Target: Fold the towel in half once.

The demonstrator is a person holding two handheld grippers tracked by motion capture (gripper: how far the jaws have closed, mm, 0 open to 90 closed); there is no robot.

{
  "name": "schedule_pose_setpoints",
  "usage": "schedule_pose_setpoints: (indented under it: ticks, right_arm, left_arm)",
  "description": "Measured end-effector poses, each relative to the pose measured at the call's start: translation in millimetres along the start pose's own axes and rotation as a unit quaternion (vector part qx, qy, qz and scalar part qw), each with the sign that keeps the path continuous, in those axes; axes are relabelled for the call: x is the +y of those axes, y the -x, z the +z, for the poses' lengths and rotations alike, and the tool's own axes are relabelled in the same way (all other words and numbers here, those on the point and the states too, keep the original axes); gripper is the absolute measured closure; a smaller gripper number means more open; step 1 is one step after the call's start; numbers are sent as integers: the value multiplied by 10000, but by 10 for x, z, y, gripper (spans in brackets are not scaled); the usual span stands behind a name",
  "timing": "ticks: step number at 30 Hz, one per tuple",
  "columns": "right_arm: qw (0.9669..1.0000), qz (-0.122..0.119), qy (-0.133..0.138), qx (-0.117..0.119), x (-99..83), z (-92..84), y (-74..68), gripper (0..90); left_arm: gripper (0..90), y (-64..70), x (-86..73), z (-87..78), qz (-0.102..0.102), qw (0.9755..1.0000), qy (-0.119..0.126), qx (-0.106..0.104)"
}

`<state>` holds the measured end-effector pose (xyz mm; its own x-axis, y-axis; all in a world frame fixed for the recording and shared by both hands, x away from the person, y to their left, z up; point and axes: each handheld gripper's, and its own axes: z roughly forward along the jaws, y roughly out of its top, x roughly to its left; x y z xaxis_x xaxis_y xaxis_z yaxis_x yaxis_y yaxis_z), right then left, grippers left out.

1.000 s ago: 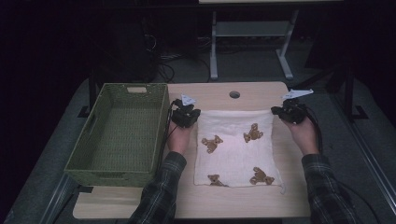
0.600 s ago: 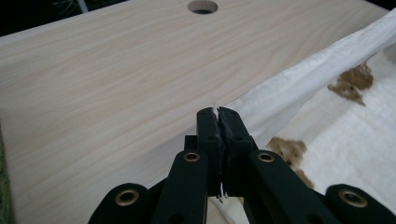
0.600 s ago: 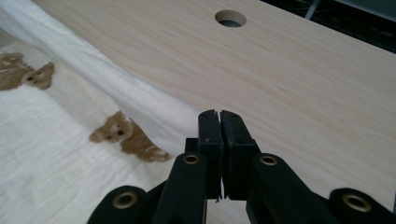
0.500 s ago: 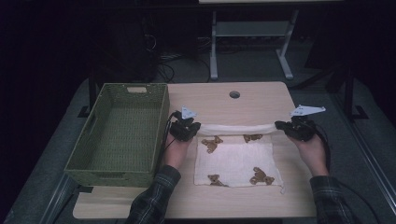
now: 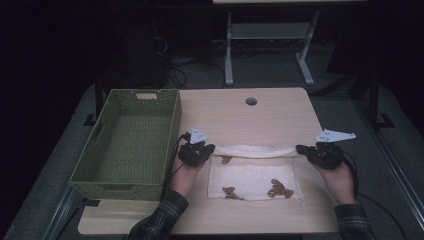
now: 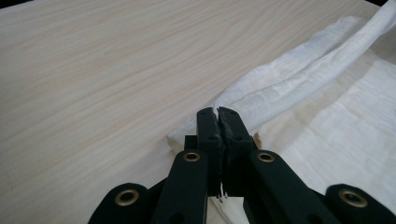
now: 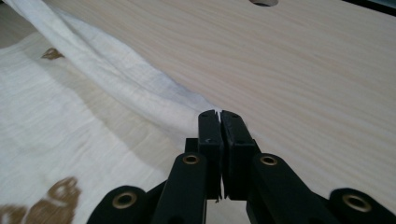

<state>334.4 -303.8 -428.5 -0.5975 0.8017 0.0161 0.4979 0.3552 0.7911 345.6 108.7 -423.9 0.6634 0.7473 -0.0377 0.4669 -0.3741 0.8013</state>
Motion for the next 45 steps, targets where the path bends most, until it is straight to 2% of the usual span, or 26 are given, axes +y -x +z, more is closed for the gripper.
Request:
schedule_pose_setpoints:
  ticks: [2,4,6,9,12,14,15,16,18,21,22,23,26,32,33,36,37,41,44,45]
  right_arm:
    - [10000,-9,-2,50,-76,-66,-62,871]
    - [10000,-2,20,83,-133,-110,-117,871]
    - [9999,15,21,128,-171,-136,-161,871]
    - [9999,-39,-26,104,-224,-178,-239,868]
    - [9999,-97,-66,34,-285,-239,-300,868]
    - [9999,-102,-80,76,-328,-278,-332,868]
    - [9999,-126,-97,66,-347,-294,-347,868]
    - [9999,-116,-94,85,-366,-309,-359,869]
    - [9998,-118,-84,107,-399,-343,-381,868]
    - [9998,-119,-101,116,-446,-398,-408,868]
    - [9998,-126,-107,118,-457,-409,-411,868]
    - [9997,-142,-150,101,-472,-431,-418,868]
    - [9995,-132,-96,252,-518,-469,-439,868]
    - [9986,-206,-326,353,-631,-455,-515,869]
    - [9987,-186,-312,364,-646,-461,-520,868]
    - [9987,-161,-350,343,-662,-472,-520,868]
    - [9986,-106,-383,340,-671,-468,-511,868]
    - [9982,-130,-439,381,-677,-453,-525,868]
    - [9977,-185,-475,437,-675,-441,-542,849]
    - [9974,-188,-440,541,-665,-437,-549,734]
  left_arm:
    - [880,35,-88,-77,-44,9999,32,-103]
    - [879,72,-157,-116,39,9999,5,-160]
    - [879,92,-180,-119,35,9998,6,-196]
    - [880,188,-261,-159,129,9994,-39,-318]
    - [880,229,-300,-223,173,9992,-13,-358]
    - [880,251,-318,-232,199,9992,-20,-357]
    - [881,307,-366,-244,118,9992,7,-389]
    - [881,307,-366,-244,118,9992,7,-389]
    - [881,383,-405,-291,199,9991,-31,-385]
    - [881,425,-445,-371,298,9989,-81,-348]
    - [881,431,-466,-398,366,9987,-116,-325]
    - [881,435,-482,-410,371,9987,-132,-310]
    - [881,434,-523,-428,326,9987,-208,-341]
    - [881,441,-609,-451,321,9976,-395,-473]
    - [880,447,-633,-462,308,9971,-414,-561]
    - [880,454,-650,-465,312,9964,-480,-619]
    - [880,464,-683,-450,314,9955,-582,-682]
    - [875,452,-718,-444,323,9943,-708,-729]
    - [799,440,-713,-457,337,9946,-690,-695]
    - [717,429,-694,-477,274,9956,-598,-671]
